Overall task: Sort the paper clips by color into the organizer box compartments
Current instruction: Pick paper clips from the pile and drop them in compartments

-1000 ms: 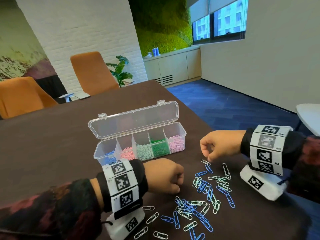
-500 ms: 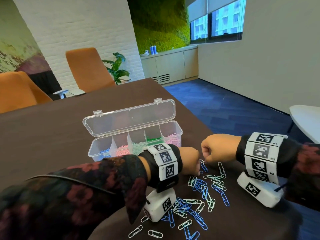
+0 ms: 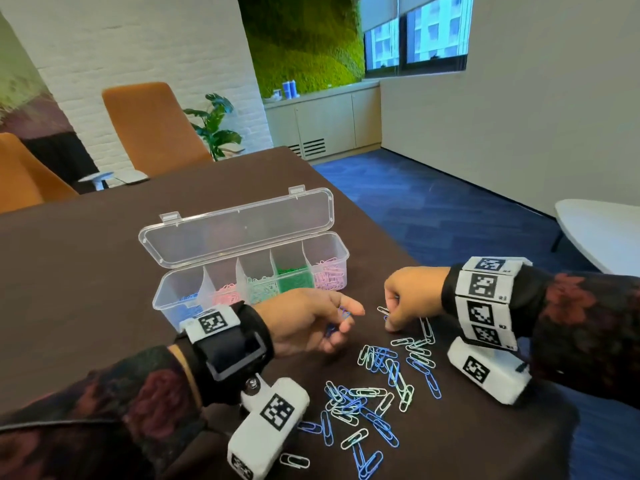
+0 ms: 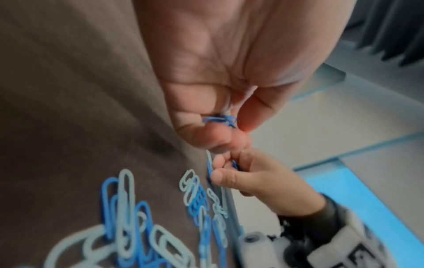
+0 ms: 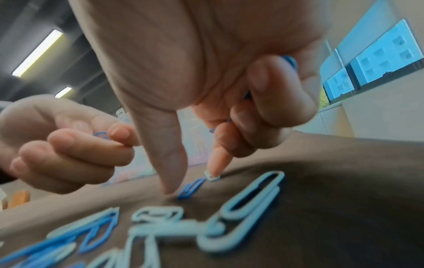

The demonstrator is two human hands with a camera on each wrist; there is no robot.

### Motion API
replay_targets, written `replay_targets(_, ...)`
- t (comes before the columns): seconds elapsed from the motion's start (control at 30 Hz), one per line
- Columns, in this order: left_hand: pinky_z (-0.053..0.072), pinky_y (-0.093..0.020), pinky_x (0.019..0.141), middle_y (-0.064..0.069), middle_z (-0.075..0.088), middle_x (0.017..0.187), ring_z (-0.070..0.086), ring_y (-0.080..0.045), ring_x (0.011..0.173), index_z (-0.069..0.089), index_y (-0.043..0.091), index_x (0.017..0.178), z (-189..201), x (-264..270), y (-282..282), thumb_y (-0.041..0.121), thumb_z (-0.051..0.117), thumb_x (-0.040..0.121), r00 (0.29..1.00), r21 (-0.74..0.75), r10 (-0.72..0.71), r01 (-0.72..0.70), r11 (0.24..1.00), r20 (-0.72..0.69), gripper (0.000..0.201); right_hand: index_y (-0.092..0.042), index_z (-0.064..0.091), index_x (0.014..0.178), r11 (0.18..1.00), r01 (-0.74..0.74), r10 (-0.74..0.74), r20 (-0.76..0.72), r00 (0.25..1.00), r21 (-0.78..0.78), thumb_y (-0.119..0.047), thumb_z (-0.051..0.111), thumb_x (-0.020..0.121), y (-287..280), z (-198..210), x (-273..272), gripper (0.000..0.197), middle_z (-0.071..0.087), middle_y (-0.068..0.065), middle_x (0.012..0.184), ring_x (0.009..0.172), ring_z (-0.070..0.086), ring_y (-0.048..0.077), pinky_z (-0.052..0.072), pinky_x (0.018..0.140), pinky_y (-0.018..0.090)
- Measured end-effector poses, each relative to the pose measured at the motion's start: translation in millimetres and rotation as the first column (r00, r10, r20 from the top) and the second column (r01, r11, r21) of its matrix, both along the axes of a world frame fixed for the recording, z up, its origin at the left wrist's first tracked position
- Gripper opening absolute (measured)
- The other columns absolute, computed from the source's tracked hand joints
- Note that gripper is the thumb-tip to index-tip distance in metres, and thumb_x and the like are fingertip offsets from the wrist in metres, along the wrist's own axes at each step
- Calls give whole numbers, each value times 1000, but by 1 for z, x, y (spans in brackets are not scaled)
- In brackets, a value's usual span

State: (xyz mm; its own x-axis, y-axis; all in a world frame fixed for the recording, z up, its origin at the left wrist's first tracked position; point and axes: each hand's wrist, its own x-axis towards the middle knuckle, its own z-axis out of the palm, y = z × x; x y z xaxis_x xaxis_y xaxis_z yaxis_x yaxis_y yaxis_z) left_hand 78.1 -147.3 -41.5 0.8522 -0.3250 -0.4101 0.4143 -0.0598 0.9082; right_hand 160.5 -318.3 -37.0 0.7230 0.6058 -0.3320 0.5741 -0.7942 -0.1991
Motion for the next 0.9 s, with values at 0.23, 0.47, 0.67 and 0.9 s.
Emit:
replay_targets(0.23,32,-13,57,3,56,80,49,-13,69,64,8,102,5,17,-36,26,65,87,721,942,-678,113,316,141,23,-12,62,84,990,-44,53,67,996,-132,-23,65,84,16,-3,-7,11,53,1,70,73,52,20,36,52,23)
replay_targets(0.47,30,-15,55,0,55,73,48,-15,67,68,5,95,-1,20,-54,23,66,86,681,979,-729,97,181,67,20,-18,49,60,1000,-27,27,-14,1000,1,-17,63,83,5,-3,-5,28,47,-5,59,52,41,7,34,52,19)
replay_targets(0.67,33,-7,53,9,52,64,48,-1,54,68,5,93,5,12,-43,21,62,89,710,939,-704,227,258,22,18,-20,53,55,828,280,-81,-390,917,486,-21,66,65,-18,5,-2,16,56,10,69,51,42,16,32,46,22)
replay_targets(0.9,29,-14,42,-1,55,63,36,-4,43,50,15,72,1,-4,-12,7,60,81,961,344,-229,165,924,155,16,-4,54,94,337,803,162,-870,465,491,3,34,86,-40,4,2,23,43,7,65,47,40,13,29,36,18)
